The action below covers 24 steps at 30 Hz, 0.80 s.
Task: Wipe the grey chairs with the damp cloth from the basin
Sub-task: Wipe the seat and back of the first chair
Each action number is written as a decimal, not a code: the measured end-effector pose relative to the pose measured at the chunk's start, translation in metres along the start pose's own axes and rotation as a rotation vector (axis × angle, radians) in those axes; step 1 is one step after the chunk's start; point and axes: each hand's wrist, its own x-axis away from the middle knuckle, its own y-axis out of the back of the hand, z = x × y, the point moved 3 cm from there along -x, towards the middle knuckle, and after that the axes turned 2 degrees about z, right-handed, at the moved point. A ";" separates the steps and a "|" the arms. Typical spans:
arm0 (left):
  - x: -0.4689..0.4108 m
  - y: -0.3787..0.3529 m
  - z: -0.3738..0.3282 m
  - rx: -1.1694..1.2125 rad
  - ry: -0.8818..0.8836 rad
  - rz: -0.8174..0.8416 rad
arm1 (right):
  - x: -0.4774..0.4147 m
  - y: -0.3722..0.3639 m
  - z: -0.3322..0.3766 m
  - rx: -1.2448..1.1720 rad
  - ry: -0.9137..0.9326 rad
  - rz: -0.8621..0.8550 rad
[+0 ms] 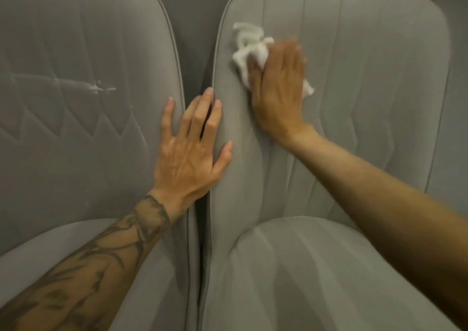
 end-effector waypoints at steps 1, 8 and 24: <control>0.000 0.000 0.001 0.003 0.003 -0.008 | 0.025 0.002 0.006 -0.051 0.006 0.064; 0.002 -0.001 0.000 0.013 0.005 -0.004 | 0.026 0.005 -0.012 0.072 0.116 0.084; 0.001 0.000 0.000 -0.020 0.012 0.001 | 0.127 0.008 0.017 -0.249 -0.069 0.171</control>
